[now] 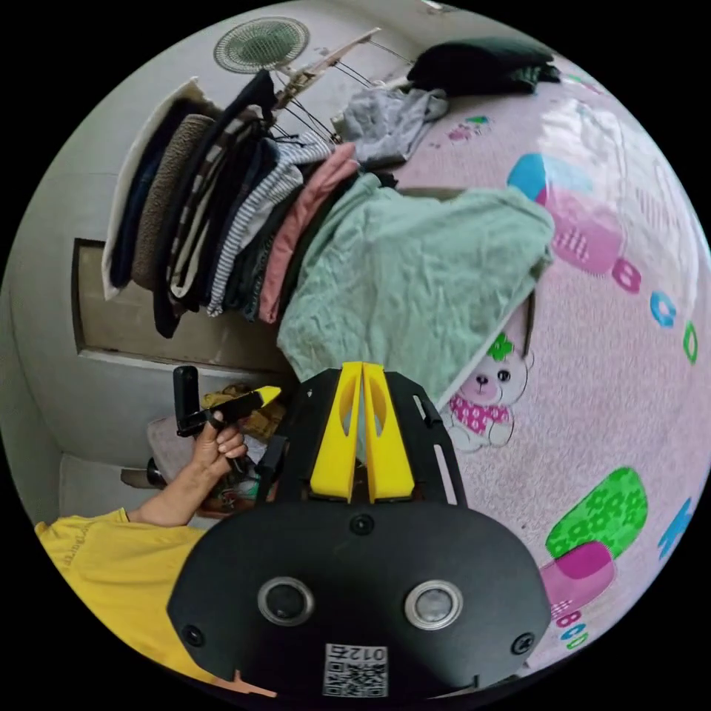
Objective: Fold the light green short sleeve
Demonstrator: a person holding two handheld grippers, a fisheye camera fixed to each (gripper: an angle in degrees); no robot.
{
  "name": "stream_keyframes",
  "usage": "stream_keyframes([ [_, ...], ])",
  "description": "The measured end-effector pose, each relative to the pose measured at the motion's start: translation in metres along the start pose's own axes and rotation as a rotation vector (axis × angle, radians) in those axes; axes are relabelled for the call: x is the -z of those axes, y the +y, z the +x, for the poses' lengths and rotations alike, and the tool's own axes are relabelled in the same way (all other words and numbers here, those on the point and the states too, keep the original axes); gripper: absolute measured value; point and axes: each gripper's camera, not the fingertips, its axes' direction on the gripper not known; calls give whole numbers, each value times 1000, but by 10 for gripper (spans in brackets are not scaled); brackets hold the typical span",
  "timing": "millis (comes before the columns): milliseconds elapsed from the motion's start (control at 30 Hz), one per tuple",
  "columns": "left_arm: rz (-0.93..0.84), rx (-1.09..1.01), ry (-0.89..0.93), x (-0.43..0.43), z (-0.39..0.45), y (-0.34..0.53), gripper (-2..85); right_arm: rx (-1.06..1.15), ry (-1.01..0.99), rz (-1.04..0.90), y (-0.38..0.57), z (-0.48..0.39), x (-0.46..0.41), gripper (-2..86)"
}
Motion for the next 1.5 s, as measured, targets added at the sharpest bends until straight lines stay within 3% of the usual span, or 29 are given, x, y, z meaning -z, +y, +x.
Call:
stream_keyframes([
  [167, 26, 13, -53, -5, 23, -50, 4, -39, -245, 33, -101, 31, -1, 6],
  [300, 3, 3, -157, -14, 45, -87, 5, -95, -255, 30, -157, 48, -14, 6],
  [467, -7, -14, -239, -25, 69, -124, 5, -120, -169, -198, -224, 62, -56, 6],
  [633, 3, 60, -258, -37, 77, -161, 5, -3, -389, -119, -253, 54, -53, 6],
  [900, 78, 39, -472, -43, 116, -196, 5, 22, -478, -70, -250, 74, -42, 6],
  [1033, 18, -24, -656, -57, 138, -212, 5, 140, -322, -103, -255, 50, -39, 6],
  [1133, 14, 39, -660, -57, 134, -222, 5, 47, -208, -74, -268, 50, -40, 6],
  [1333, 3, 72, -704, -48, 132, -231, 5, -70, -224, -169, -292, 60, -39, 6],
  [1500, 8, 34, -698, -43, 150, -235, 5, -75, -281, -78, -278, 81, 44, 7],
])
